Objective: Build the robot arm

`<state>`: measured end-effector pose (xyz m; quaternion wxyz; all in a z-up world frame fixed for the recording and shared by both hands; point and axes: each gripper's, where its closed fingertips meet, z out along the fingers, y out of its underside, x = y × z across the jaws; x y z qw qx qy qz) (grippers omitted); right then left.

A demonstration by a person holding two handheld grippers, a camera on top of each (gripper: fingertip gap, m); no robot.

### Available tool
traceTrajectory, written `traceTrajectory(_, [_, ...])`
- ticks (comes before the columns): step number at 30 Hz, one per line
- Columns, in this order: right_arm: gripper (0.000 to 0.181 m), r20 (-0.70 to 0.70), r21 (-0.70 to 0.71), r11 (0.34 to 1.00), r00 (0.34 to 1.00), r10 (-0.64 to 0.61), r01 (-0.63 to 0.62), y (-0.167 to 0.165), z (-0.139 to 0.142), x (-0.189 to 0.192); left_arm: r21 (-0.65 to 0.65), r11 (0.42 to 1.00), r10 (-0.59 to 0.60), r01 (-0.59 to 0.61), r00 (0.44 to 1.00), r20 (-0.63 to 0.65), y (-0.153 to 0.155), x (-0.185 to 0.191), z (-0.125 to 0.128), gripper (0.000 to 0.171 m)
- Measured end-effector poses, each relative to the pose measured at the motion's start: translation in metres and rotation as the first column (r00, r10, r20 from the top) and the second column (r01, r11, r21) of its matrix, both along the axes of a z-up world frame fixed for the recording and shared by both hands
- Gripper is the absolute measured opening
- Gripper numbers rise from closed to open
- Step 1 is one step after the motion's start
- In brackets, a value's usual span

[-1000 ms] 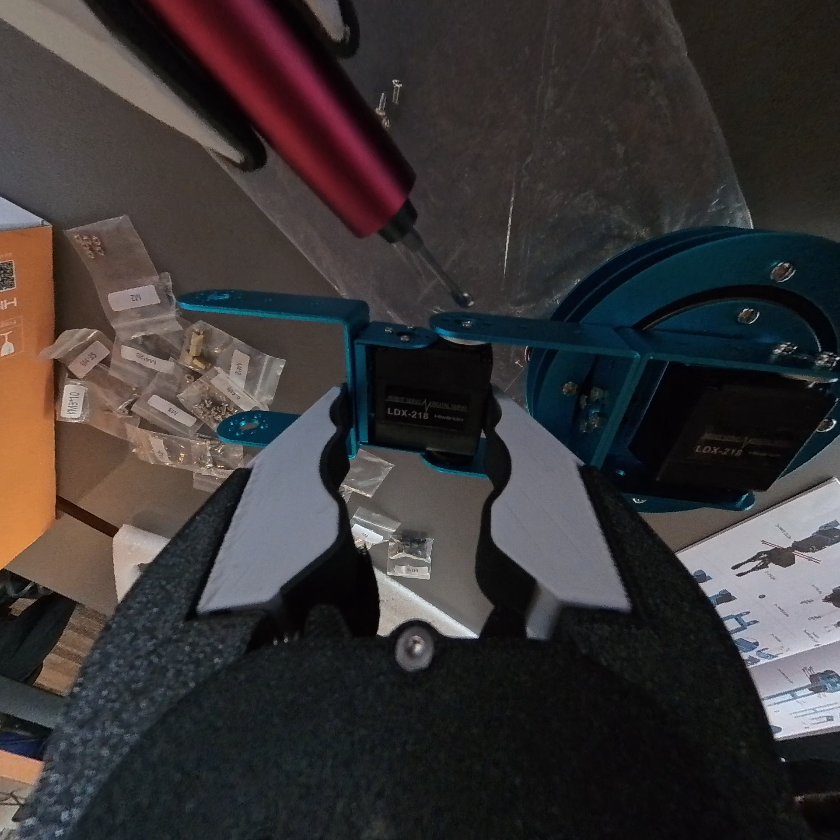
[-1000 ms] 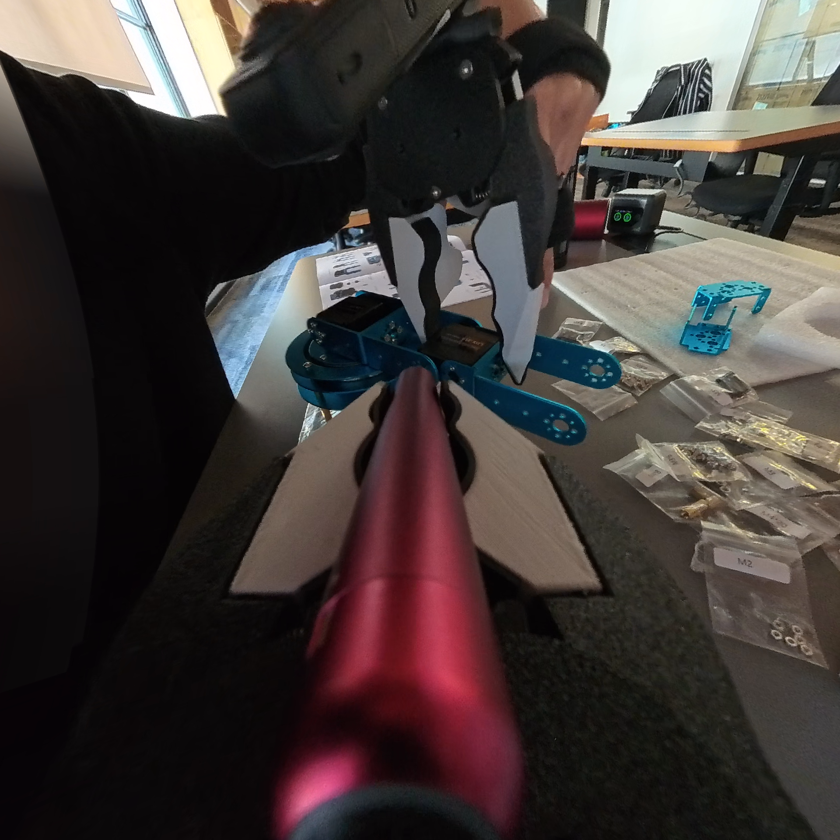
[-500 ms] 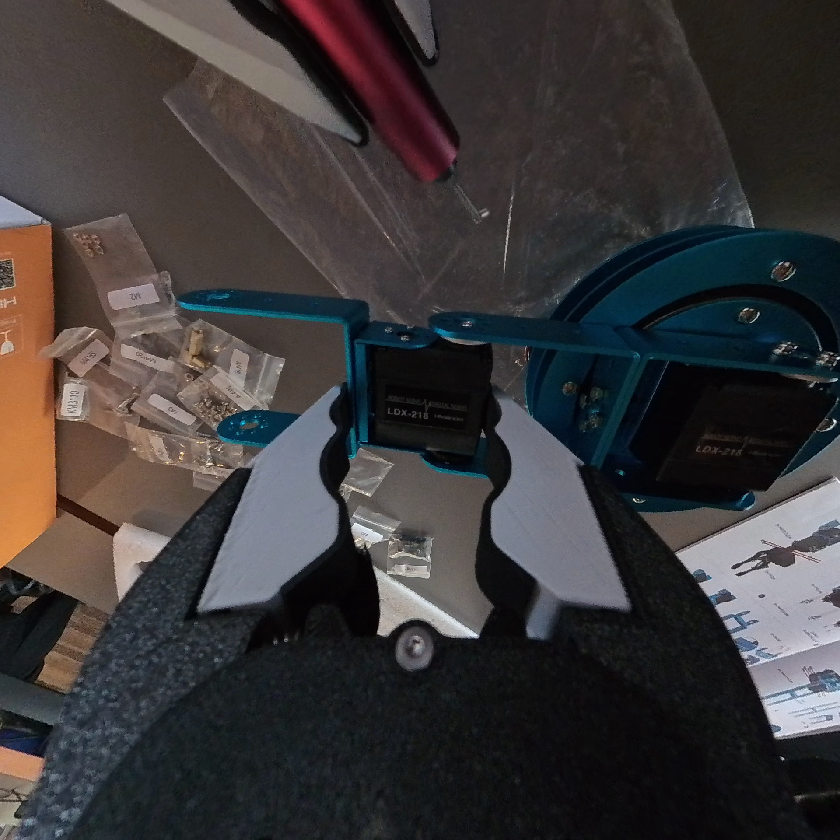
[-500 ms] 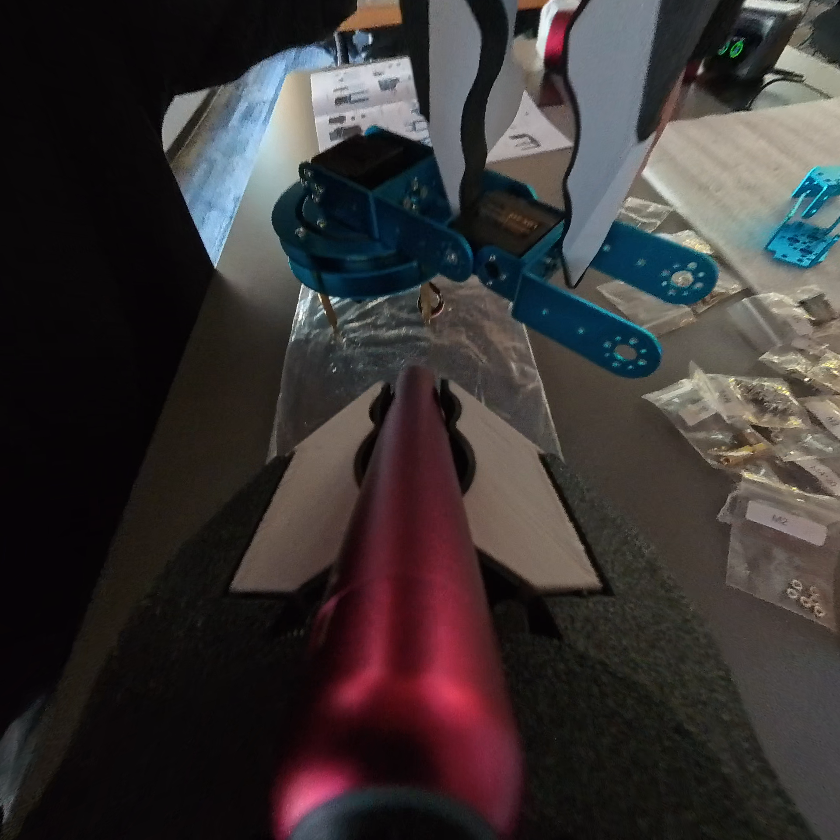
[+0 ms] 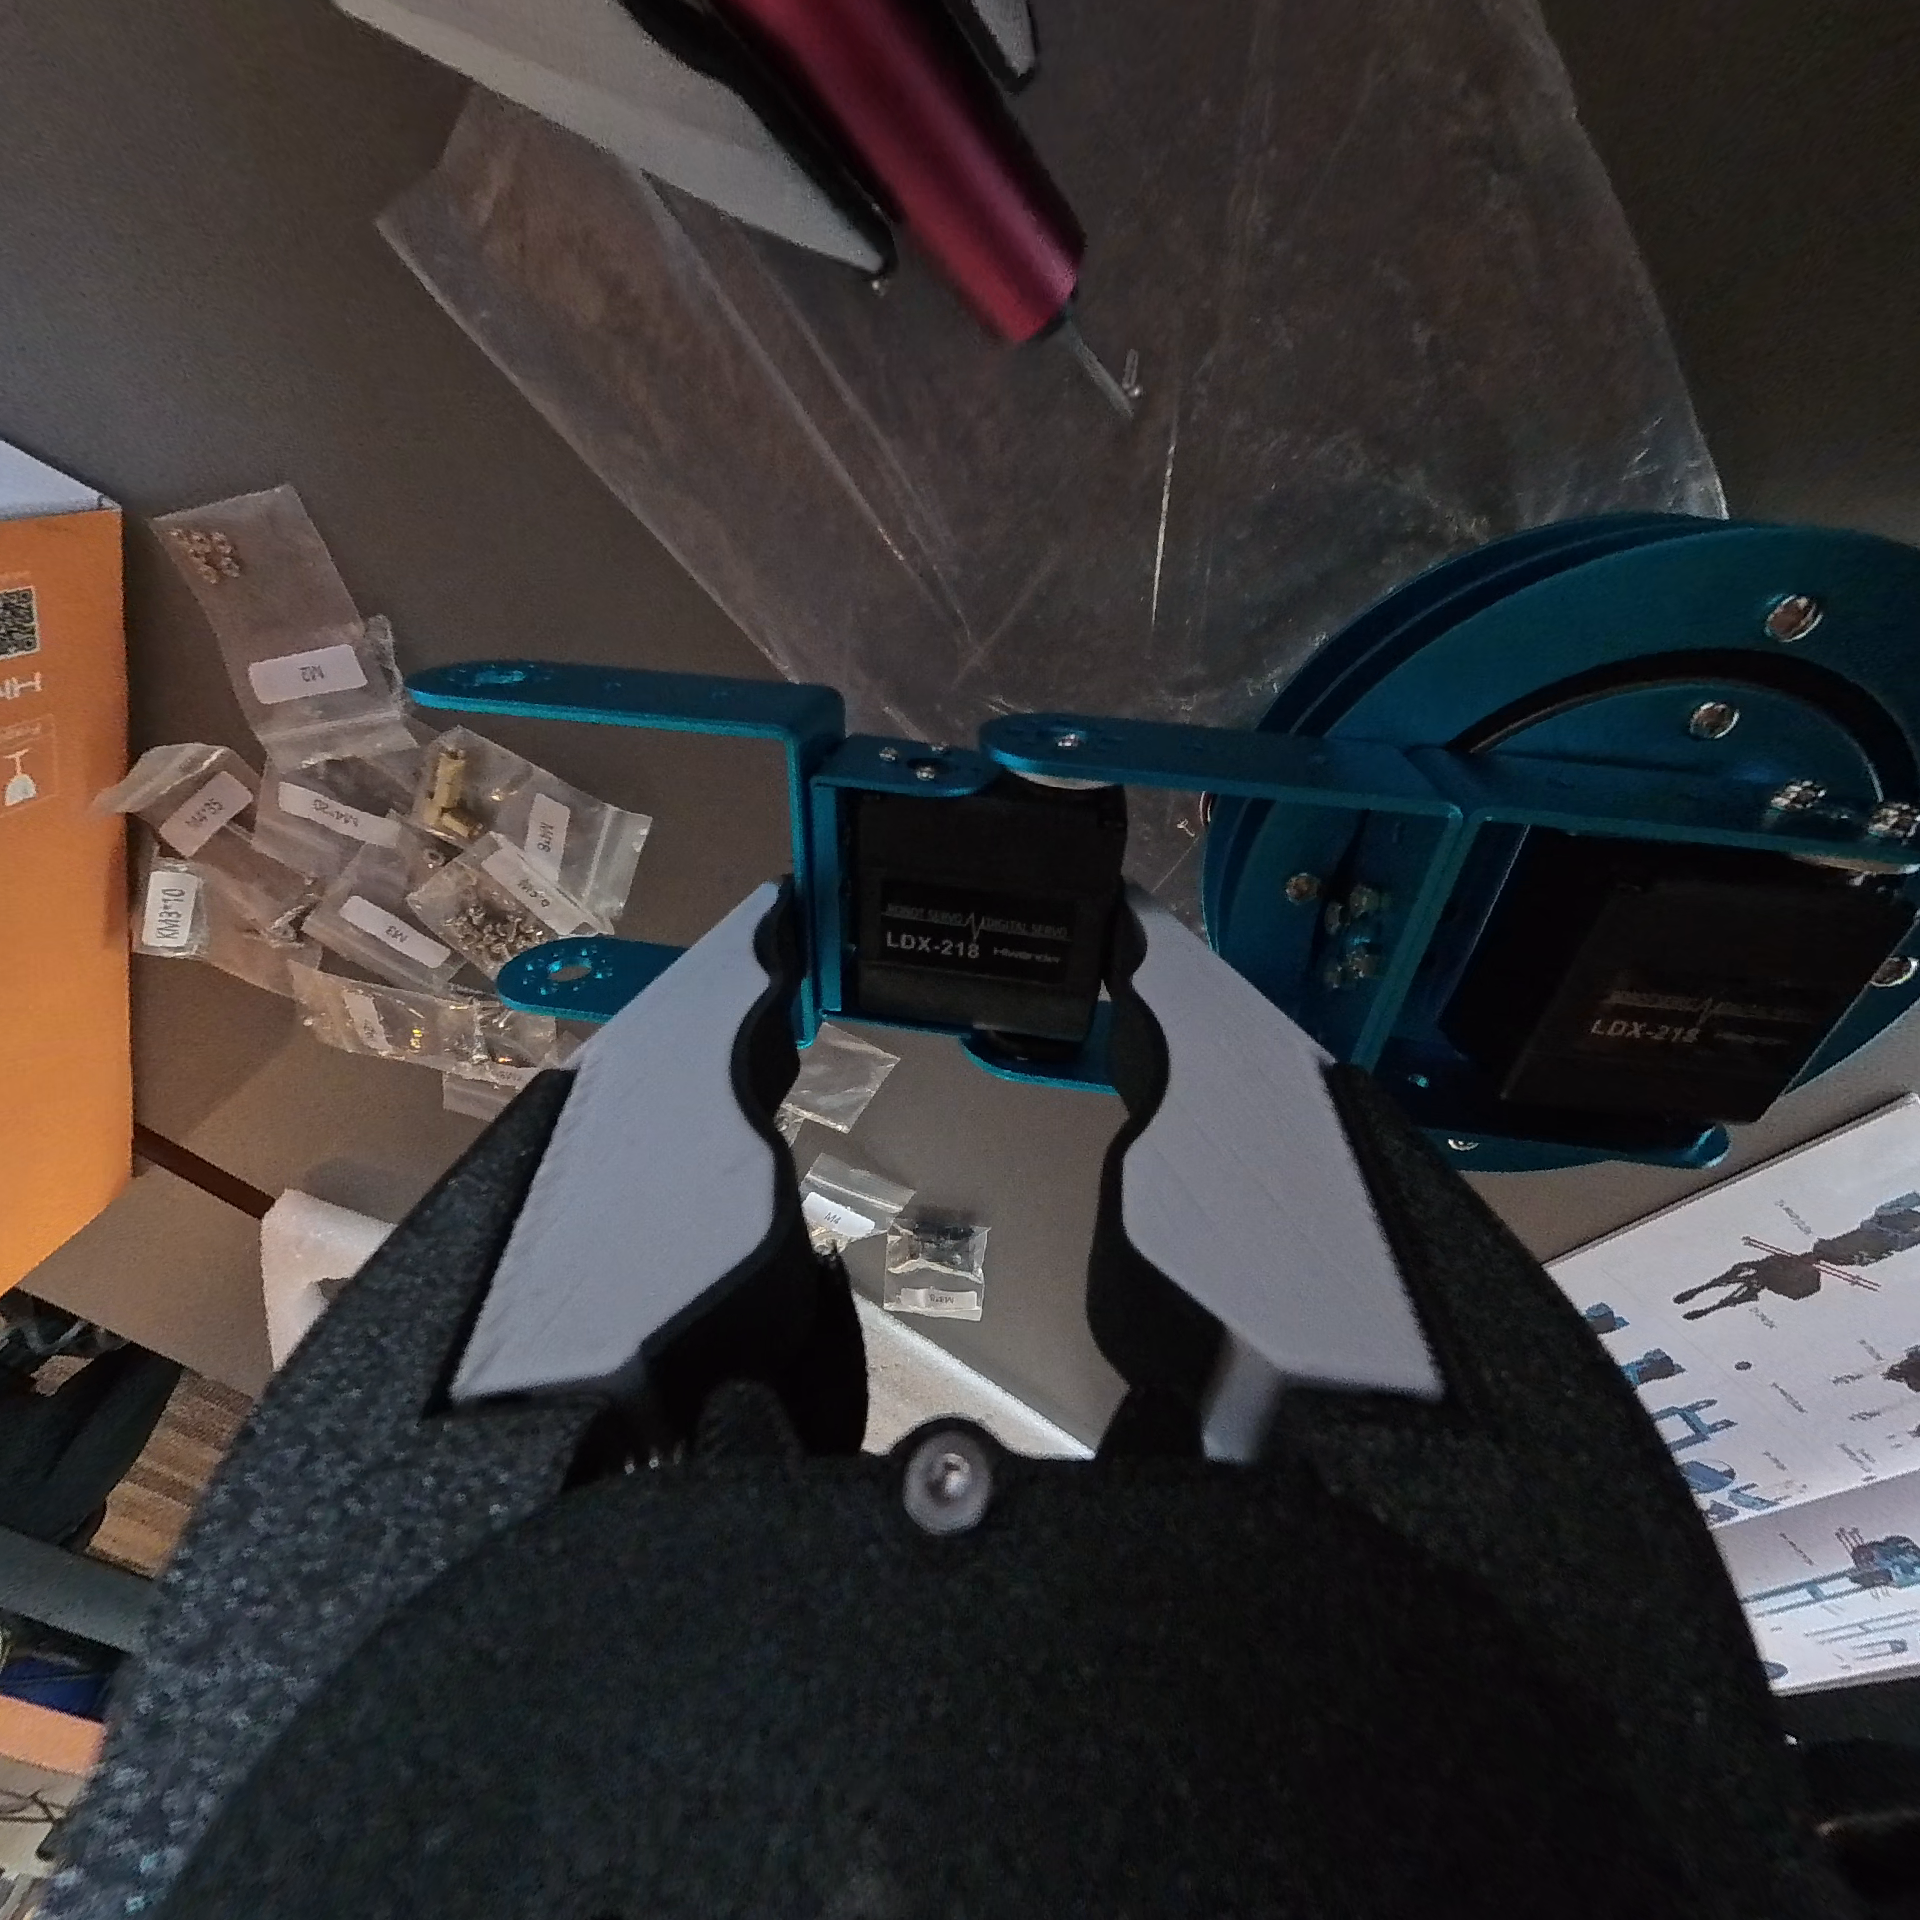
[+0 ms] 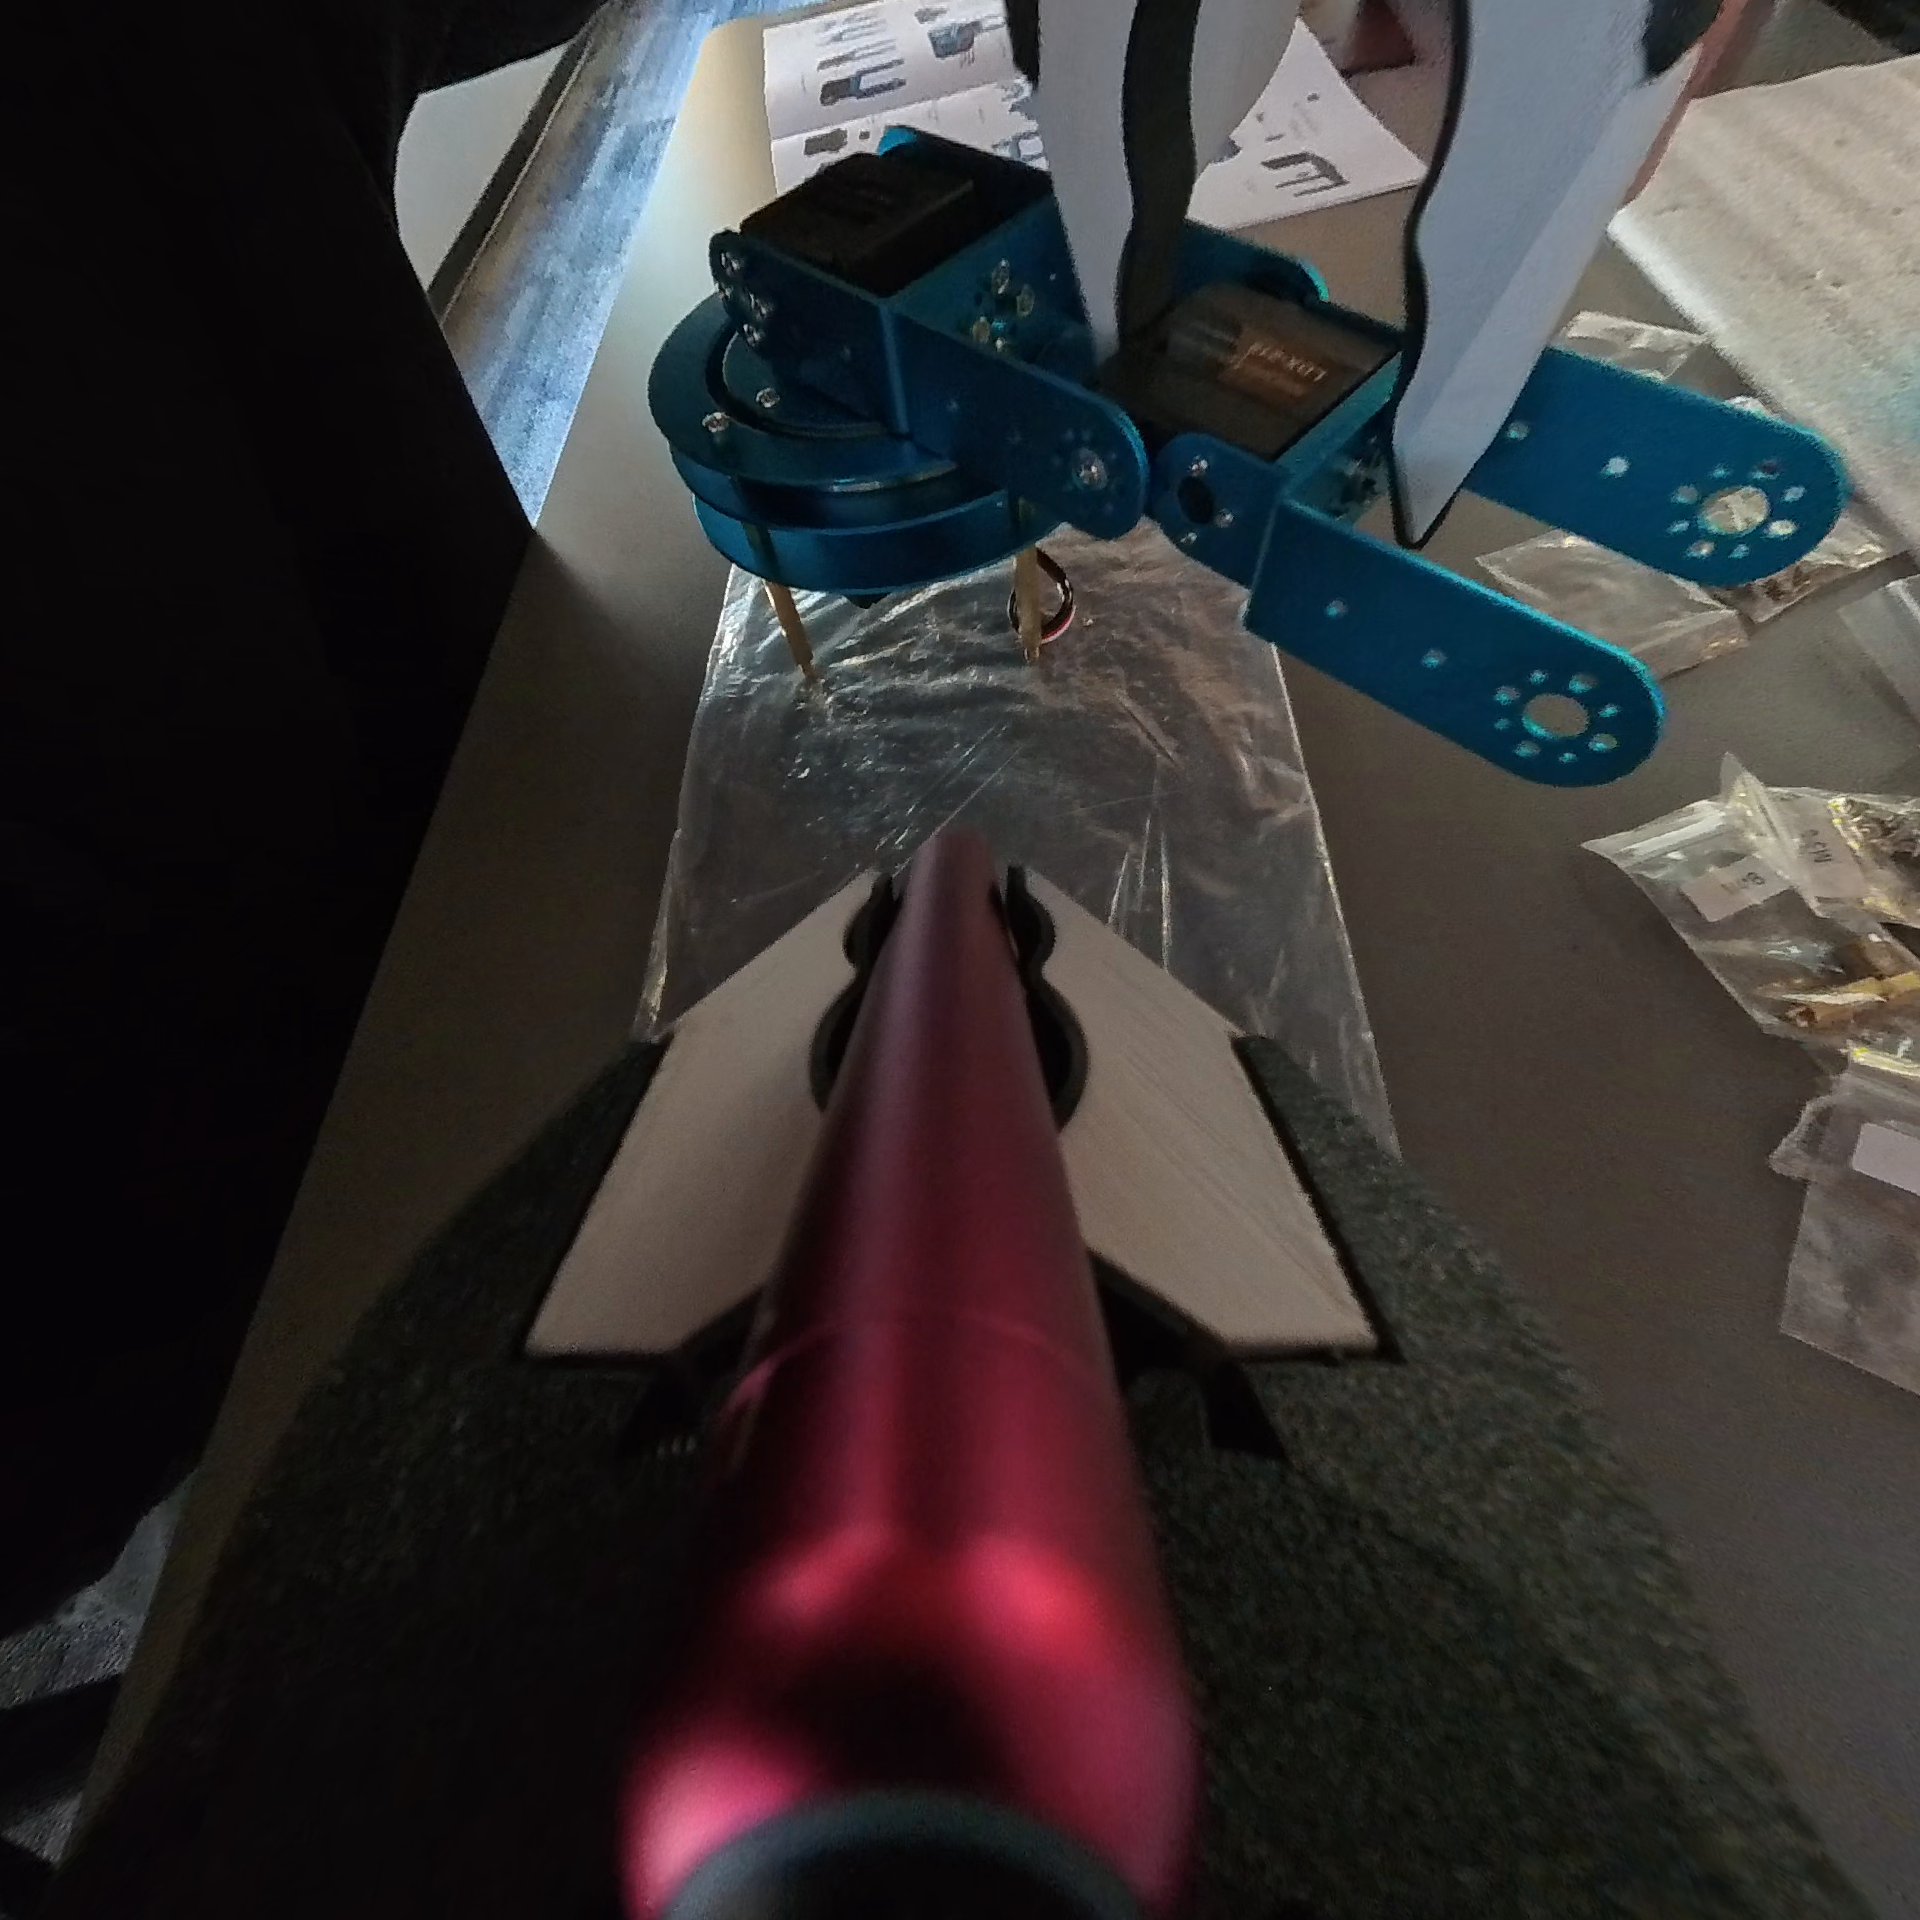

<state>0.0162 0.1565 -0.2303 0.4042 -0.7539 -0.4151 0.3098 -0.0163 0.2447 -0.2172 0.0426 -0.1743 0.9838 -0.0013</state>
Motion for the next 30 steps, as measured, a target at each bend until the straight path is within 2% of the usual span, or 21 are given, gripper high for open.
traceTrajectory(9, [0.022,-0.047,0.015,1.000,0.999,-0.024,0.025,0.004,0.009,0.002,-0.002,1.000,0.000,0.000,1.000,0.001,0.000,0.000,0.000,0.057])
traceTrajectory(14, [0.022,-0.143,0.124,0.988,0.987,-0.073,0.091,0.014,0.035,0.006,-0.006,1.000,0.000,0.000,1.000,0.001,0.000,0.000,0.000,0.057])
traceTrajectory(18, [0.022,-0.120,0.226,0.971,0.992,-0.049,0.075,0.009,0.046,0.002,0.002,1.000,-0.005,0.005,1.000,-0.001,0.001,-0.001,0.001,0.057])
traceTrajectory(20, [0.022,-0.087,0.215,0.969,0.991,-0.106,0.123,0.011,0.045,0.003,0.016,1.000,-0.016,0.016,1.000,0.012,0.001,0.000,0.002,0.057])
traceTrajectory(24, [0.022,-0.195,0.142,0.946,0.945,-0.262,0.292,0.008,0.061,0.003,0.026,0.999,-0.020,0.018,0.999,0.048,0.001,0.001,0.003,0.057])
traceTrajectory(27, [0.022,-0.258,0.125,0.889,0.879,-0.400,0.441,0.005,0.065,0.013,0.024,1.000,-0.010,0.008,0.997,0.078,0.001,0.002,0.003,0.057])
traceTrajectory(30, [0.022,-0.334,0.033,0.848,0.806,-0.489,0.528,0.000,0.055,0.014,0.014,1.000,-0.001,0.000,0.994,0.107,0.001,0.003,0.003,0.057])
